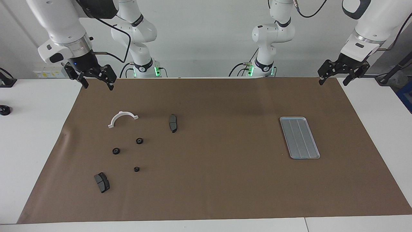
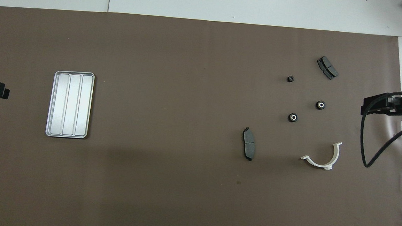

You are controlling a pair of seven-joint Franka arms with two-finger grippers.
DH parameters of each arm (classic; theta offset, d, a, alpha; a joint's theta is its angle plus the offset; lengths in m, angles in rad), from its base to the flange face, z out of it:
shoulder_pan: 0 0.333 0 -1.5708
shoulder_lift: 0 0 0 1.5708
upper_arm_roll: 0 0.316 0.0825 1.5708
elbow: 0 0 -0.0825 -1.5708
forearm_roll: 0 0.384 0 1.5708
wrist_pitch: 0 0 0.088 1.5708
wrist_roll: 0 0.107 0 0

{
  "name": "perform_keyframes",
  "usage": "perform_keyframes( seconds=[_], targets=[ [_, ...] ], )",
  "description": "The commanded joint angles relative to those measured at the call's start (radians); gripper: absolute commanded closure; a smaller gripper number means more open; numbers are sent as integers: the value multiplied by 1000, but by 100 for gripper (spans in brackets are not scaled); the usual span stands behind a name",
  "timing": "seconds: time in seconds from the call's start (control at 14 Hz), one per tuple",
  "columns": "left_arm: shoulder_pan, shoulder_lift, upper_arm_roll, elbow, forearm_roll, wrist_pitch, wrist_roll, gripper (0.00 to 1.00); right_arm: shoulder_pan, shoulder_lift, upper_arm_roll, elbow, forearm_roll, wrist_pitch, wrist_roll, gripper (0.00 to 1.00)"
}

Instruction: Place bearing gear from tray to pile

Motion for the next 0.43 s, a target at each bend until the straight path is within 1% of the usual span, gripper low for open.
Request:
perform_keyframes(
  seconds=[0.0, 0.36],
  targets=[
    [24, -22, -14, -22, 8, -9, 5, 0, -2, -14, 1, 0, 8, -19, -5, 0],
    [24, -22, -14, -22, 8, -9, 5, 0, -2, -16, 1, -4, 8, -18, -7, 0]
  ],
)
